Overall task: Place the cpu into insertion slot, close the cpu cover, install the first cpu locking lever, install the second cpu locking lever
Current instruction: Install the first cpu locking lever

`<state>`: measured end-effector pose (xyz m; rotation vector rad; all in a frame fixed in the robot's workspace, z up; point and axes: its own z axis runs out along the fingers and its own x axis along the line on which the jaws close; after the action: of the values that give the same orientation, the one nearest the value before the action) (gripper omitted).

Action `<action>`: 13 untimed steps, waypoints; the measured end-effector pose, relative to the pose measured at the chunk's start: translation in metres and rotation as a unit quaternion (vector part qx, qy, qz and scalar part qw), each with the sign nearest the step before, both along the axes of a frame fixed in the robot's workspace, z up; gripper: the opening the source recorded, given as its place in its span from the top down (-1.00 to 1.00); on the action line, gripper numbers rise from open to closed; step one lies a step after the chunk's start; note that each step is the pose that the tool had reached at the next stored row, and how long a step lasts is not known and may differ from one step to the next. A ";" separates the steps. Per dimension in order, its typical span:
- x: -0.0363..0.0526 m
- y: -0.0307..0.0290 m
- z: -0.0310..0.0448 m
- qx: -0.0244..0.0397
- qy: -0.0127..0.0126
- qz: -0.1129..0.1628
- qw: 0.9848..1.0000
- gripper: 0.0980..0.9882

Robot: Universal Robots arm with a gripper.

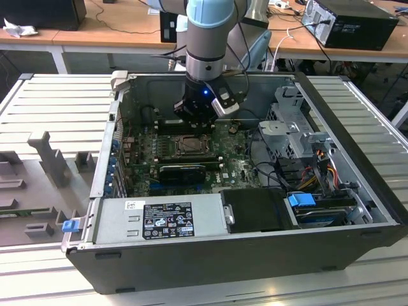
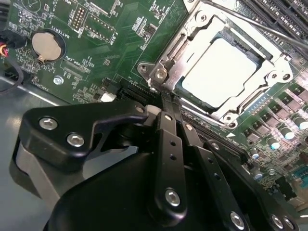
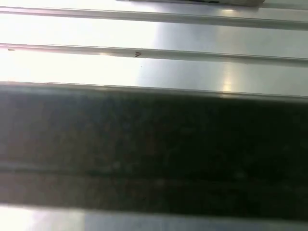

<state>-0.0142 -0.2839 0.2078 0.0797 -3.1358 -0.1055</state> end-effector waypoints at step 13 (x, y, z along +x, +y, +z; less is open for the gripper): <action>0.0000 -0.0042 0.0154 -0.001 0.000 0.000 1.000 0.98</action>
<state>-0.0143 -0.2881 0.2232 0.0796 -3.1357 -0.1018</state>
